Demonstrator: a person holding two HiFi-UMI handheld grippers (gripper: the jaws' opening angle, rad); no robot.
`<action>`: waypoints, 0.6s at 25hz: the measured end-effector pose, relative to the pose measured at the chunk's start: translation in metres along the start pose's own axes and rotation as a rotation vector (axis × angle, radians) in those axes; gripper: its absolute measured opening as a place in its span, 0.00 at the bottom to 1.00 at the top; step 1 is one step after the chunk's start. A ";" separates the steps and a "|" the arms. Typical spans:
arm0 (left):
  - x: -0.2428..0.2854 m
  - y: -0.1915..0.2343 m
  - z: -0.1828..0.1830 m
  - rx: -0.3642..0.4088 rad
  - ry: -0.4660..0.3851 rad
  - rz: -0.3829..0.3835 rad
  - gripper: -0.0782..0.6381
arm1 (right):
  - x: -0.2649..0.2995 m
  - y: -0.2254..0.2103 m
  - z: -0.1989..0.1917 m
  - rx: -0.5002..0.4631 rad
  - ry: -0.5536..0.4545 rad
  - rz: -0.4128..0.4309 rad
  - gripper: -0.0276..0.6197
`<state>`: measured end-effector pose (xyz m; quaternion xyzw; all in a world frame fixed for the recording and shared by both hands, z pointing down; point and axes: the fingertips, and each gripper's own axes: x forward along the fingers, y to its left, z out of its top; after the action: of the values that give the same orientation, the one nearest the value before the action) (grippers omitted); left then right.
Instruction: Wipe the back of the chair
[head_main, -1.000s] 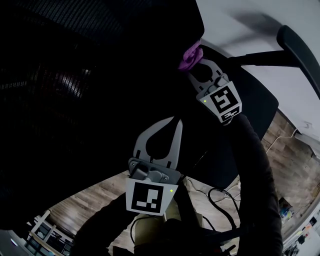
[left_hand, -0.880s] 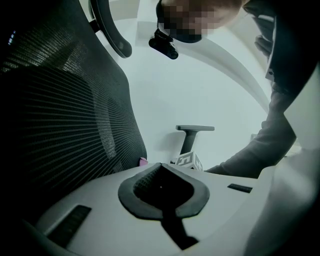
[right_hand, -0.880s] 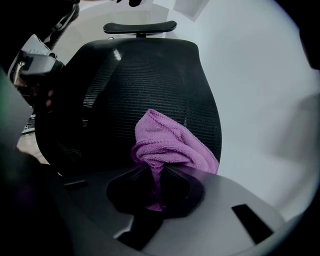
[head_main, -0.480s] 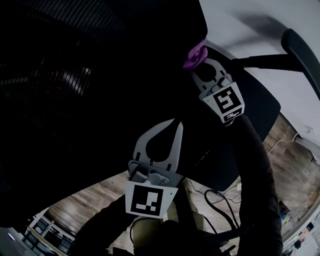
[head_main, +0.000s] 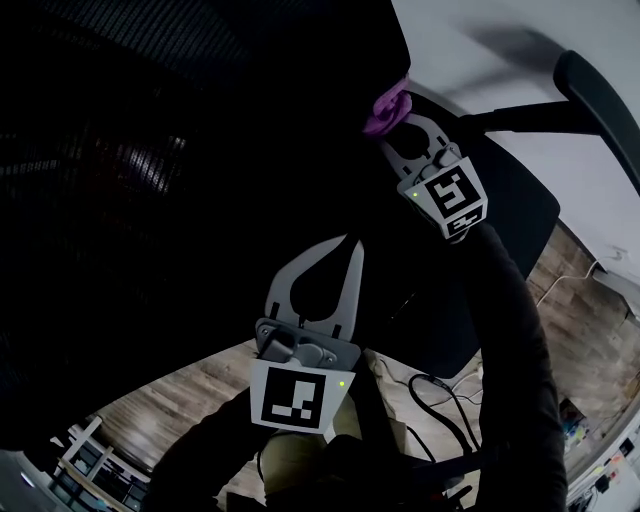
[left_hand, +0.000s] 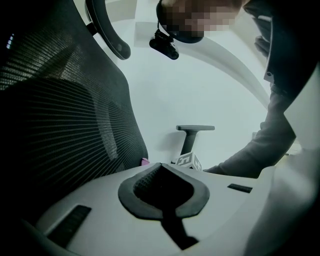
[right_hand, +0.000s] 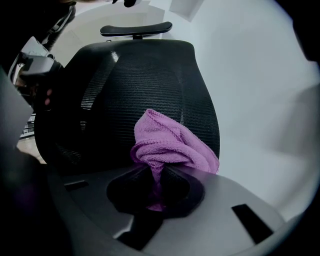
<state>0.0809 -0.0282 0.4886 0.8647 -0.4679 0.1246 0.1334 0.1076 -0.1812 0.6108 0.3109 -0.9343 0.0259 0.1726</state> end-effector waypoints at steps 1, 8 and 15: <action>0.000 0.001 0.000 -0.003 -0.003 -0.001 0.12 | 0.000 -0.001 0.000 0.000 -0.002 0.000 0.11; -0.001 -0.002 0.000 0.004 -0.017 -0.071 0.12 | 0.002 0.001 -0.003 0.001 0.018 -0.006 0.11; -0.001 -0.002 0.004 -0.011 -0.024 -0.083 0.12 | 0.001 0.002 -0.003 0.010 0.011 -0.007 0.11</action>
<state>0.0826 -0.0278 0.4848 0.8842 -0.4337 0.1059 0.1375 0.1061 -0.1797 0.6142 0.3150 -0.9321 0.0317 0.1761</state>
